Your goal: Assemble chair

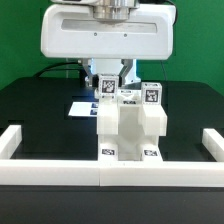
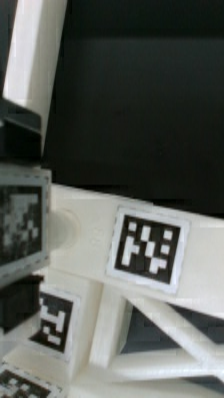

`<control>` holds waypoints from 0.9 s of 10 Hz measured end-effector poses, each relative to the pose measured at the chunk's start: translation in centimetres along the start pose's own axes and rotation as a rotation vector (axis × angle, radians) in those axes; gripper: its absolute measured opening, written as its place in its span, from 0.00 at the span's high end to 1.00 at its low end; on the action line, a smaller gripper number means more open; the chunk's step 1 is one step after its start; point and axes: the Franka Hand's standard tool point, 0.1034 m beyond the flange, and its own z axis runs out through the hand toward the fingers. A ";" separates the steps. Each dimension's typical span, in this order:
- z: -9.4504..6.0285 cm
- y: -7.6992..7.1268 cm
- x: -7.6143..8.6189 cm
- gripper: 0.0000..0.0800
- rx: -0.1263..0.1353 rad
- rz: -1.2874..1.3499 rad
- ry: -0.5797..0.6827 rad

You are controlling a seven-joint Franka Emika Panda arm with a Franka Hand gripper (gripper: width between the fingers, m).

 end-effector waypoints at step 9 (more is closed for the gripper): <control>0.0 0.0 0.0 0.64 0.001 0.015 0.001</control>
Offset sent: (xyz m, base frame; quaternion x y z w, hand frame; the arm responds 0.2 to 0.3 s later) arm -0.0043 0.0046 0.0027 -0.0039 -0.0013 0.0040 1.0000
